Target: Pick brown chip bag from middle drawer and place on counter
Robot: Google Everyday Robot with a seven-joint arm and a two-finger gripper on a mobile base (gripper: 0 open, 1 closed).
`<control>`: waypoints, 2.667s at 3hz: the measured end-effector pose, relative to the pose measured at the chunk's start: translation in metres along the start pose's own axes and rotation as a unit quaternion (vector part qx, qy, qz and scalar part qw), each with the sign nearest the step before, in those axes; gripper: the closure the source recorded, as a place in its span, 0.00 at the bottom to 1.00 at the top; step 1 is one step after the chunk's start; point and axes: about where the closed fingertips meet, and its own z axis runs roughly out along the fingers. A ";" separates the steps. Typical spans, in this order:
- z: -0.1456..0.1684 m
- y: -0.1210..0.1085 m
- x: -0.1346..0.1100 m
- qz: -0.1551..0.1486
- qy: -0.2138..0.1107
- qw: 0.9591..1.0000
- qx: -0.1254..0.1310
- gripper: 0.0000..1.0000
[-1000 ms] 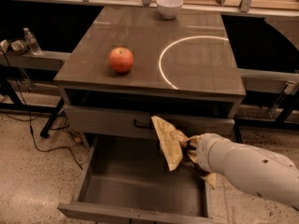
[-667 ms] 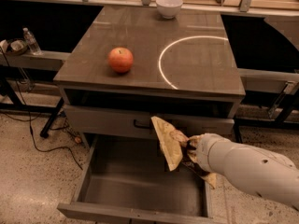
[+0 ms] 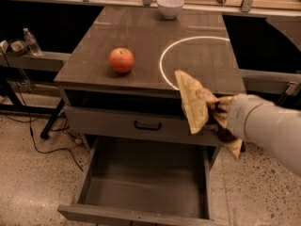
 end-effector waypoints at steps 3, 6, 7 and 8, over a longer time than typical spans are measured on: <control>-0.056 -0.212 -0.034 -0.104 -0.001 0.981 0.161 1.00; 0.028 -0.276 -0.082 -0.144 -0.047 0.971 0.187 1.00; 0.040 -0.284 -0.075 -0.153 -0.042 0.966 0.202 1.00; 0.073 -0.302 -0.056 -0.163 -0.033 0.959 0.230 1.00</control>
Offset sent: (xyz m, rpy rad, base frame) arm 0.0574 0.0206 0.2739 -0.1537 -0.4418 0.0447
